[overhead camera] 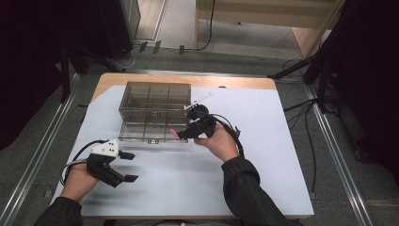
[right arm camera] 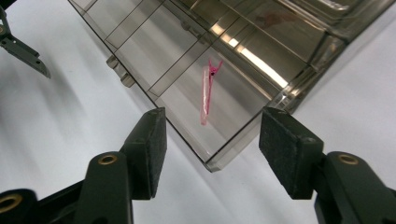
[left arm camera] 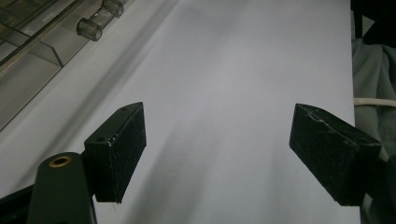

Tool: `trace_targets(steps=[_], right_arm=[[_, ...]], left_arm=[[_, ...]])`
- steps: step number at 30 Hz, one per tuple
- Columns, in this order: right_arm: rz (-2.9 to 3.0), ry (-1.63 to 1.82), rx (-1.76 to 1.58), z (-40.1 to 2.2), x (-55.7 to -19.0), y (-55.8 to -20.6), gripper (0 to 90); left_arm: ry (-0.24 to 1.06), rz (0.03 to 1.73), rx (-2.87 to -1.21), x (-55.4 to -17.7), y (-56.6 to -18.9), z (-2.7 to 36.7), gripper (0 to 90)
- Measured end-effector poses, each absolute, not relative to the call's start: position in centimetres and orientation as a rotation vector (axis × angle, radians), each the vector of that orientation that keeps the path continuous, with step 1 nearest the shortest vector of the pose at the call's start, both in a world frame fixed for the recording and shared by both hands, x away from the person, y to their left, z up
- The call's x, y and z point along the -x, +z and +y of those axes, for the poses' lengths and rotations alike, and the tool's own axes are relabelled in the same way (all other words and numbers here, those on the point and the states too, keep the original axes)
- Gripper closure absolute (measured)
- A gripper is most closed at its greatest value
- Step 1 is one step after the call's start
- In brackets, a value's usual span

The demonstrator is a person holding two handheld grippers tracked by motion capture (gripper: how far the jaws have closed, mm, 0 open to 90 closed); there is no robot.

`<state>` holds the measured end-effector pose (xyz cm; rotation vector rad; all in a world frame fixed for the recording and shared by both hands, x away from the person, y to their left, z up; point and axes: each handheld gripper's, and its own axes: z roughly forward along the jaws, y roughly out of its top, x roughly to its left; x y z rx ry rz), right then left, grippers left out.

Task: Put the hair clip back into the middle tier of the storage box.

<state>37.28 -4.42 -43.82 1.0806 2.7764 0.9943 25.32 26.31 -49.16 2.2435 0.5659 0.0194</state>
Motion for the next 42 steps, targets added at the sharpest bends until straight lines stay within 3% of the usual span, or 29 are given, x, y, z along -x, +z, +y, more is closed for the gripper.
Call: trace_targets(steps=[42], right_arm=[[2.681,1.066,-1.022,-11.4,-37.3,-43.8,23.9]], left_arm=[[0.024,0.573,-2.238,-25.4,-49.1,26.2,20.0]])
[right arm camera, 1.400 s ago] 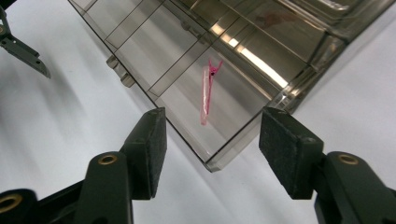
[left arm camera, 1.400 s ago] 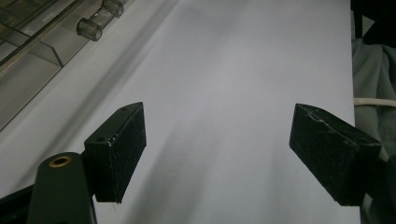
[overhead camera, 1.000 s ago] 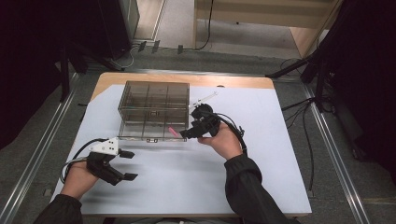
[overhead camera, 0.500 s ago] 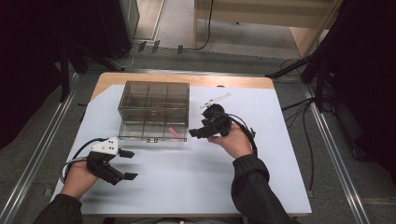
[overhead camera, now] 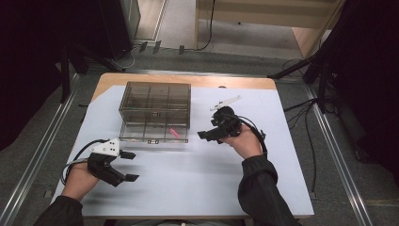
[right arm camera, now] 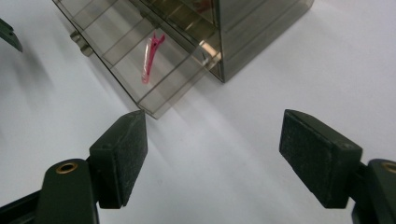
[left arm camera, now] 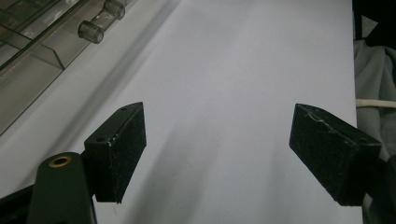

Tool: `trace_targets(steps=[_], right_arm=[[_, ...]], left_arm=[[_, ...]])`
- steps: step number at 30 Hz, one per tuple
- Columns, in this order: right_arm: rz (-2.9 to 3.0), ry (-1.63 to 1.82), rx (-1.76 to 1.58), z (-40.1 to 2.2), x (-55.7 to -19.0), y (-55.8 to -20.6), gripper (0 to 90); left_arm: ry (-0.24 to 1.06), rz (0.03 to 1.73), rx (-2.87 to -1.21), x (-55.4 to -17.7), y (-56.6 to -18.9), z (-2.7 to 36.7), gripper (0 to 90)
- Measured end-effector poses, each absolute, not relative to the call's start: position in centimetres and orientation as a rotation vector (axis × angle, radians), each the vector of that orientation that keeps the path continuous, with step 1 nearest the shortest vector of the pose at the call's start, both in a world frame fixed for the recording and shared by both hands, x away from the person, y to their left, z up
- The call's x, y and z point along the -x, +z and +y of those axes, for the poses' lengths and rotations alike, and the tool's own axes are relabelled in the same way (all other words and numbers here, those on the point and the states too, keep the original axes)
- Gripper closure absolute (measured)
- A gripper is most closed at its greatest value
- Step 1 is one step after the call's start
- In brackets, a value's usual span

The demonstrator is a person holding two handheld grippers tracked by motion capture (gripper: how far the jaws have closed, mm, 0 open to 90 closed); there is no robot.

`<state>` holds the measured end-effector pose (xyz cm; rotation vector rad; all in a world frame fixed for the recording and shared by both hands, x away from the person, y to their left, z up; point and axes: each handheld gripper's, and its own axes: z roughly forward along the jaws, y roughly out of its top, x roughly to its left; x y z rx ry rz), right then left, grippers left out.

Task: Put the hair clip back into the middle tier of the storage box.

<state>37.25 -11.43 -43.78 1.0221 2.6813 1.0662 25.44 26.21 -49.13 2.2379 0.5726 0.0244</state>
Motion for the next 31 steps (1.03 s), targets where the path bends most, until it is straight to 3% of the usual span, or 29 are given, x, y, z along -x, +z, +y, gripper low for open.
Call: trace_targets(steps=[31], right_arm=[[2.678,0.959,-1.098,-15.3,-38.8,-46.4,20.4]], left_arm=[[0.025,0.591,-2.236,-25.6,-49.2,26.3,19.9]])
